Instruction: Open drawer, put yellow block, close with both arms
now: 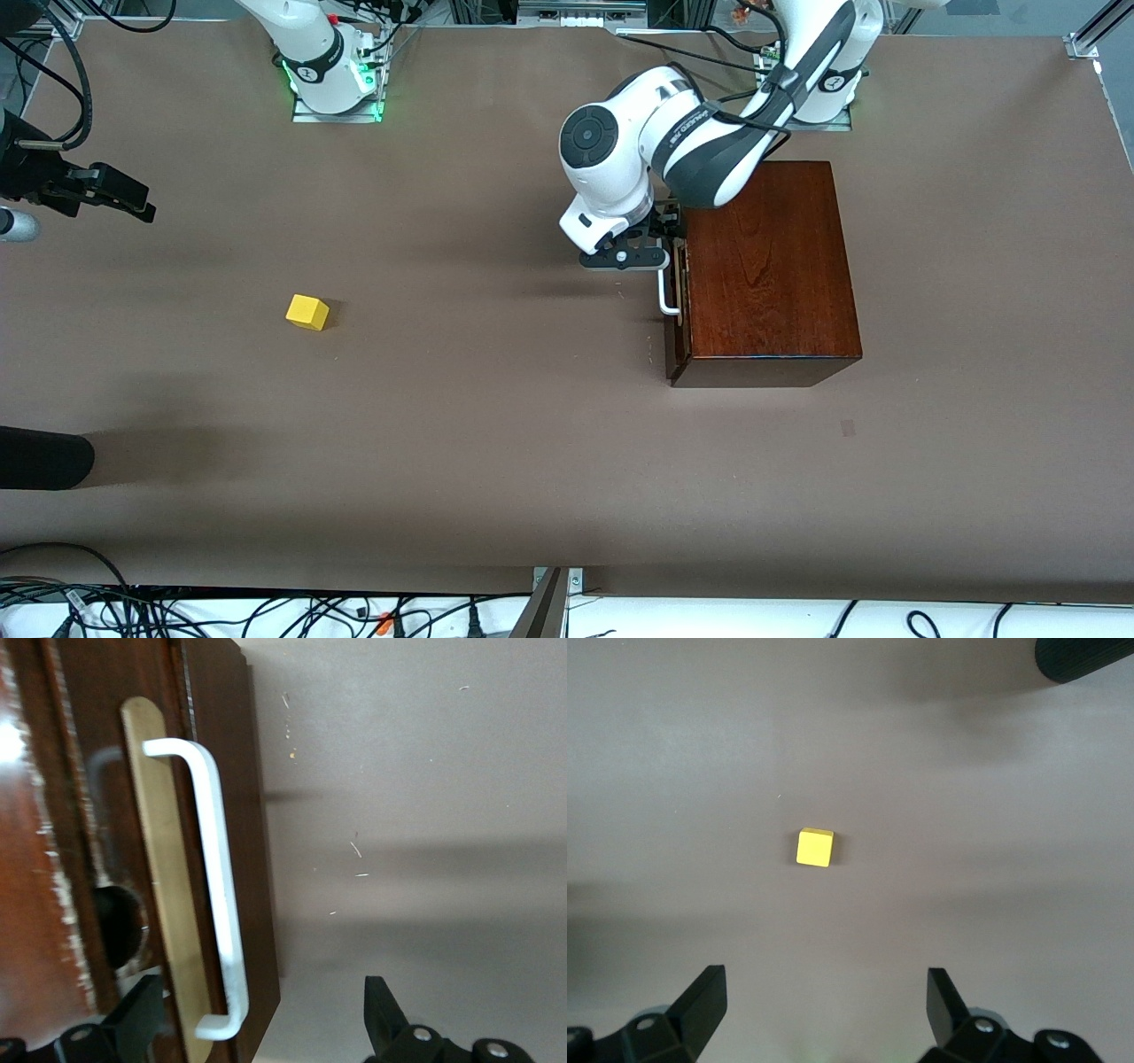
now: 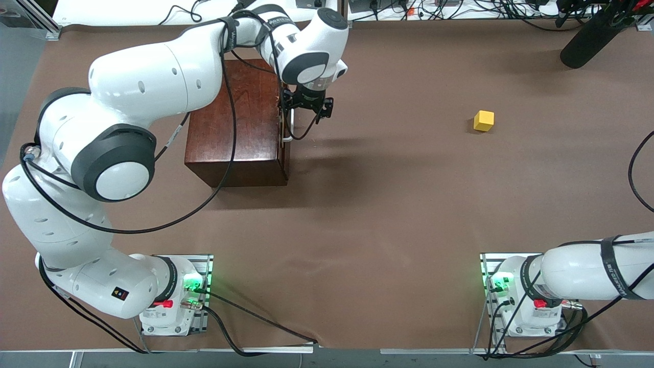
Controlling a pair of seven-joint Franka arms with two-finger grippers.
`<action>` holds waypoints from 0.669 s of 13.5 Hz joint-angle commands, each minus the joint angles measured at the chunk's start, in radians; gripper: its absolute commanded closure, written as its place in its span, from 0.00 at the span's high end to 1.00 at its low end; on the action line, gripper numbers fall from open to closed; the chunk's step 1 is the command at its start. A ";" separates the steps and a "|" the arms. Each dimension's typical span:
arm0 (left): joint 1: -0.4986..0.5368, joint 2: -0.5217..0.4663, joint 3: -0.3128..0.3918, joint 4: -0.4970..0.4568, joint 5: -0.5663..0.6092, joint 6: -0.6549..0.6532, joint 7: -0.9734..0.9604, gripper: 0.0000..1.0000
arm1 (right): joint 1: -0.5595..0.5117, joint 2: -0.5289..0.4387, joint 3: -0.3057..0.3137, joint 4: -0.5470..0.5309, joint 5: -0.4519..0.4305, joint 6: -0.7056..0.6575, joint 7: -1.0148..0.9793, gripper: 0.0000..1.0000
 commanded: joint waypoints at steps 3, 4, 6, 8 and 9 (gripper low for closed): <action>-0.028 0.033 0.002 -0.015 0.114 0.034 -0.057 1.00 | -0.011 -0.014 0.008 0.002 -0.001 -0.010 0.012 1.00; -0.030 0.034 0.002 -0.015 0.120 0.034 -0.065 1.00 | -0.011 -0.015 0.008 0.002 -0.001 -0.010 0.012 1.00; -0.030 0.039 0.002 -0.016 0.149 0.036 -0.067 1.00 | -0.011 -0.017 0.008 0.002 -0.001 -0.012 0.012 1.00; -0.028 0.048 0.002 -0.016 0.150 0.051 -0.067 1.00 | -0.011 -0.015 0.008 0.002 -0.001 -0.013 0.012 1.00; -0.028 0.057 0.002 -0.018 0.150 0.062 -0.070 1.00 | -0.011 -0.017 0.008 0.001 -0.001 -0.013 0.012 1.00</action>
